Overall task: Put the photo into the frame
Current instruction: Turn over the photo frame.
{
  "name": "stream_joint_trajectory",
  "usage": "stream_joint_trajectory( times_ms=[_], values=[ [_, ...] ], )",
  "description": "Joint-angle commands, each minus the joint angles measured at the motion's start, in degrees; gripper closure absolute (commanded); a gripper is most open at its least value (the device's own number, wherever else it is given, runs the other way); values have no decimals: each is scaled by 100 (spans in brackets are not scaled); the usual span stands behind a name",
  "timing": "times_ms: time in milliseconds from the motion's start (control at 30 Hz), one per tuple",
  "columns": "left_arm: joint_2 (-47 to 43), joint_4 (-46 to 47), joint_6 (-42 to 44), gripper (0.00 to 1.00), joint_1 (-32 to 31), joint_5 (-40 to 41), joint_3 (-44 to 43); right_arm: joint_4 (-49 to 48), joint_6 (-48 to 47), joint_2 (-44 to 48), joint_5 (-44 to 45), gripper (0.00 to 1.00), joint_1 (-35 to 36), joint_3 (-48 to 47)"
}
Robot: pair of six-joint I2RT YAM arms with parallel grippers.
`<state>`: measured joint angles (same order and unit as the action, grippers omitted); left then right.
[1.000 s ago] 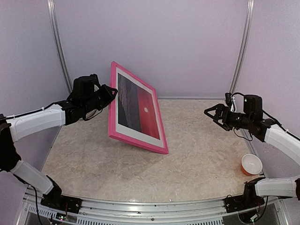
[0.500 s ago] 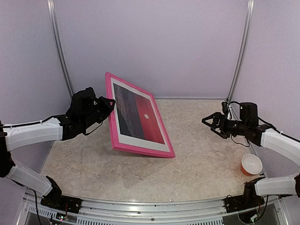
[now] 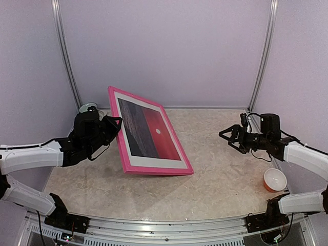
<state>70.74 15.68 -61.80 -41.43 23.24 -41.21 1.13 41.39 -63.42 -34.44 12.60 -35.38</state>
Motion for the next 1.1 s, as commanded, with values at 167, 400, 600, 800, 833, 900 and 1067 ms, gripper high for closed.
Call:
stream_joint_trajectory(
  times_ms=[167, 400, 600, 800, 833, 900, 1067],
  values=[
    [-408, 673, -130, 90, -142, 312, 486, -402, 197, -270, -197, 1, 768, 184],
    [-474, 842, -259, 90, -110, 476, 798, -639, 263, -623, -200, 1, 1359, 123],
    [-331, 1041, -624, 87, -128, 405, 1178, -574, 252, -698, -283, 1, 1648, 85],
    [-242, 1265, -877, 79, -137, 341, 1540, -494, 195, -925, -341, 1, 1934, 87],
    [-238, 1308, -908, 76, -137, 331, 1591, -513, 189, -979, -356, 1, 1967, 97],
    [-221, 1367, -974, 72, -145, 309, 1660, -586, 208, -1101, -414, 1, 2010, 132],
    [-138, 1511, -1089, 64, -146, 196, 1815, -652, 135, -1312, -667, 1, 2092, 145]
  ],
)
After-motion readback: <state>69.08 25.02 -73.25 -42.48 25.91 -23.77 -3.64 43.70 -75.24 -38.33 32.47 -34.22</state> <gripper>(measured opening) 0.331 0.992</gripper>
